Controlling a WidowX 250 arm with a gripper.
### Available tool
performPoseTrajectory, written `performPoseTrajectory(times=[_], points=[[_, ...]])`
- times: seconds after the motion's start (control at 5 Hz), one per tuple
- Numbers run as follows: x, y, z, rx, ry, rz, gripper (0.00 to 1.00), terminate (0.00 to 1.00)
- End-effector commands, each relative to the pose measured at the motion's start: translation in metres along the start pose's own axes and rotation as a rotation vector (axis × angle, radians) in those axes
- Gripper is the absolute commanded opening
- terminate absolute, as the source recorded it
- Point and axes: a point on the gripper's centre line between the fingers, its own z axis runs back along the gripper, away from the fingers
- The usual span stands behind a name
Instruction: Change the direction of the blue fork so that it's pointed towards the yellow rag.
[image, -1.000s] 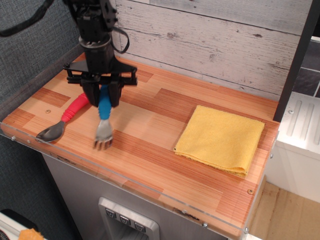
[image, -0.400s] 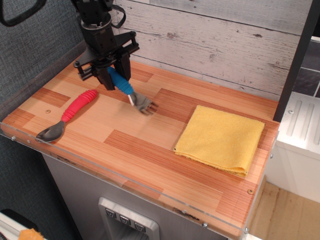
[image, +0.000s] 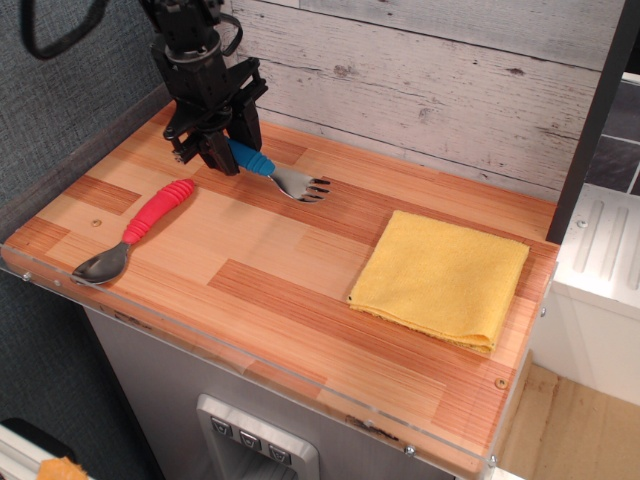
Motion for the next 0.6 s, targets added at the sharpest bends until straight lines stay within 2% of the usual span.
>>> performPoseTrajectory(times=[0.0, 0.2, 0.4], points=[[0.0180, -0.0154, -0.0001, -0.042, -0.014, 0.021, 0.00, 0.00], [0.0127, -0.0170, -0.0032, -0.025, -0.011, 0.005, 0.00, 0.00], [0.0112, -0.0143, -0.0005, -0.028, 0.029, -0.005, 1.00, 0.00]])
